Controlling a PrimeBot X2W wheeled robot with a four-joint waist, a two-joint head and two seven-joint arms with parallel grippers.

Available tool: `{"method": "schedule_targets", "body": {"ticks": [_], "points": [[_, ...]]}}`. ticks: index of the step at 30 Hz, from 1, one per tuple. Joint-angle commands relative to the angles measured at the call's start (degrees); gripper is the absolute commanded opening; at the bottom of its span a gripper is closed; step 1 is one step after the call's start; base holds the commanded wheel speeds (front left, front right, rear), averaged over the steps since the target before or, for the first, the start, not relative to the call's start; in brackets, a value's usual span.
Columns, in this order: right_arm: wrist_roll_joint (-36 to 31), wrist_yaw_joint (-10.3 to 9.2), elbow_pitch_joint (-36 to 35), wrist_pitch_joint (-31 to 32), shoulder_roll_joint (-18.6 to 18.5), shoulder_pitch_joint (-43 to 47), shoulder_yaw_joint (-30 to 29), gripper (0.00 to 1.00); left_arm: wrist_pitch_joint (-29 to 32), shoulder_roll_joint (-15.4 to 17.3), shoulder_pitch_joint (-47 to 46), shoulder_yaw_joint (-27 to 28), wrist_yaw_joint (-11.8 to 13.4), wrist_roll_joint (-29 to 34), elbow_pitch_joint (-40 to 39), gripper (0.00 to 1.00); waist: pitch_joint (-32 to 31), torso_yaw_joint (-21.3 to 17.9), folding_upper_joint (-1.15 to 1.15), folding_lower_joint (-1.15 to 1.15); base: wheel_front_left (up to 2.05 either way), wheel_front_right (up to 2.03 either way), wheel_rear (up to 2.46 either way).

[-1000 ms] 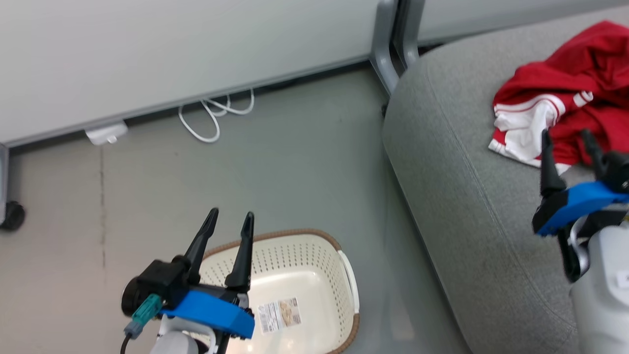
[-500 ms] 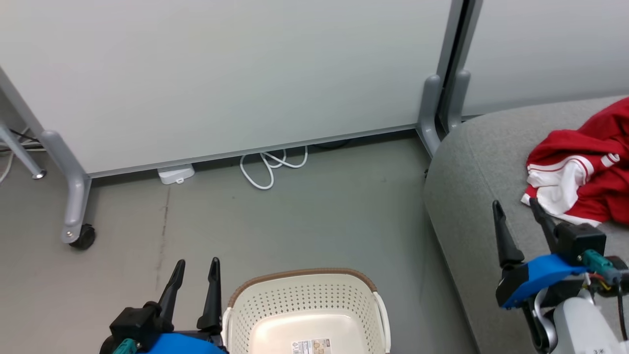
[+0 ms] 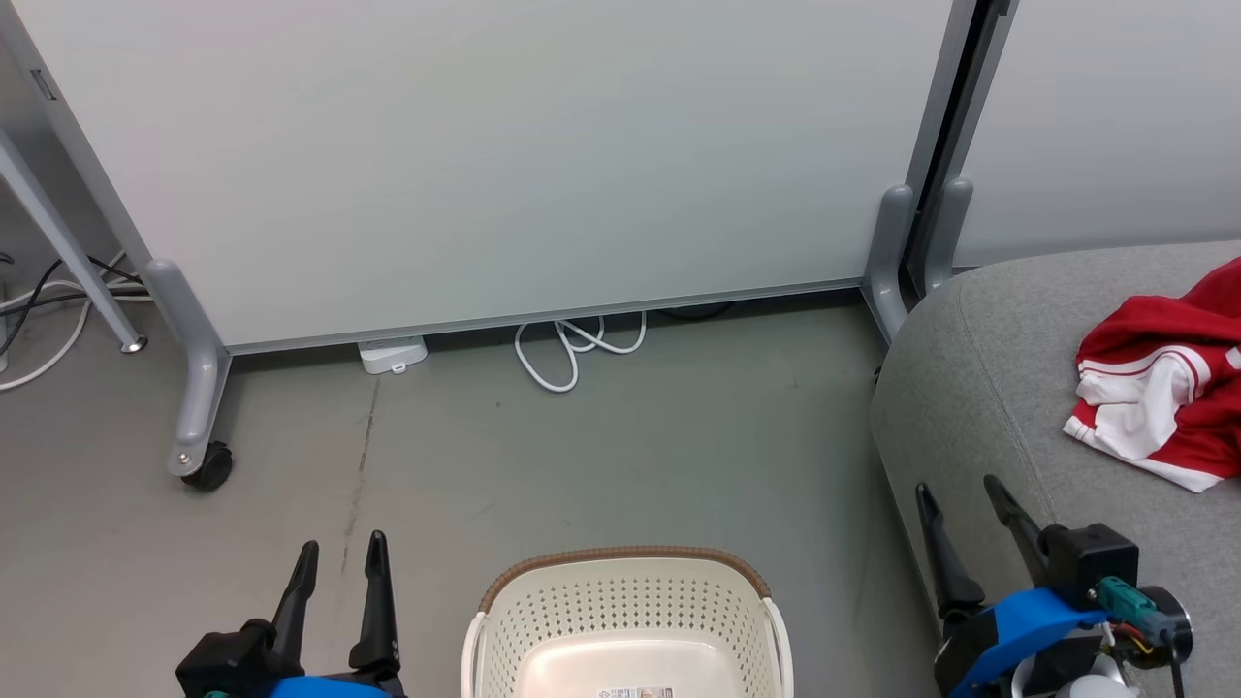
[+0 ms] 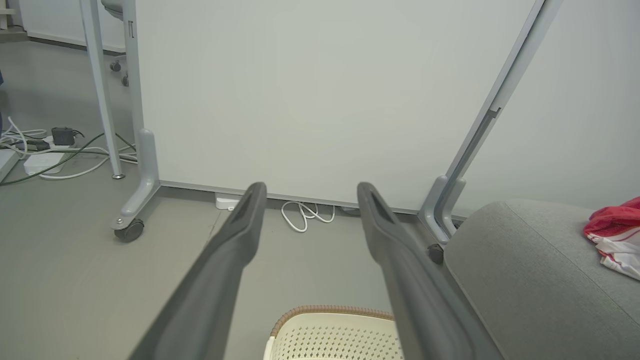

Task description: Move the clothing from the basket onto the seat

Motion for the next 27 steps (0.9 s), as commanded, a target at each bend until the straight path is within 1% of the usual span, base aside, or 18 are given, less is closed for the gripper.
{"method": "schedule_targets", "body": {"ticks": [1,11,26,27], "points": [[-0.3,0.01,-0.7,0.3,0.4,1.5,0.4,1.00,-0.1,0.0,0.6,0.7,-0.1,0.3,0.1,1.00,0.0,-0.1,0.00,0.01,0.00,0.00,0.00],[-0.3,0.01,-2.3,1.3,0.7,3.3,0.6,1.00,-0.1,0.0,0.5,1.0,-0.1,0.8,0.4,1.00,0.3,-0.5,0.00,0.01,0.00,0.00,0.00],[1.5,0.01,-2.9,1.1,0.8,3.6,0.4,1.00,-0.1,0.6,-0.2,-0.1,-0.1,0.5,0.7,1.00,0.6,-1.4,0.00,0.01,0.00,0.00,0.00],[1.3,0.00,-2.7,1.3,0.7,2.9,0.4,0.00,0.0,0.4,0.3,-0.2,0.0,0.4,0.6,0.00,0.6,-1.4,0.00,0.01,0.00,0.00,0.00]]}}
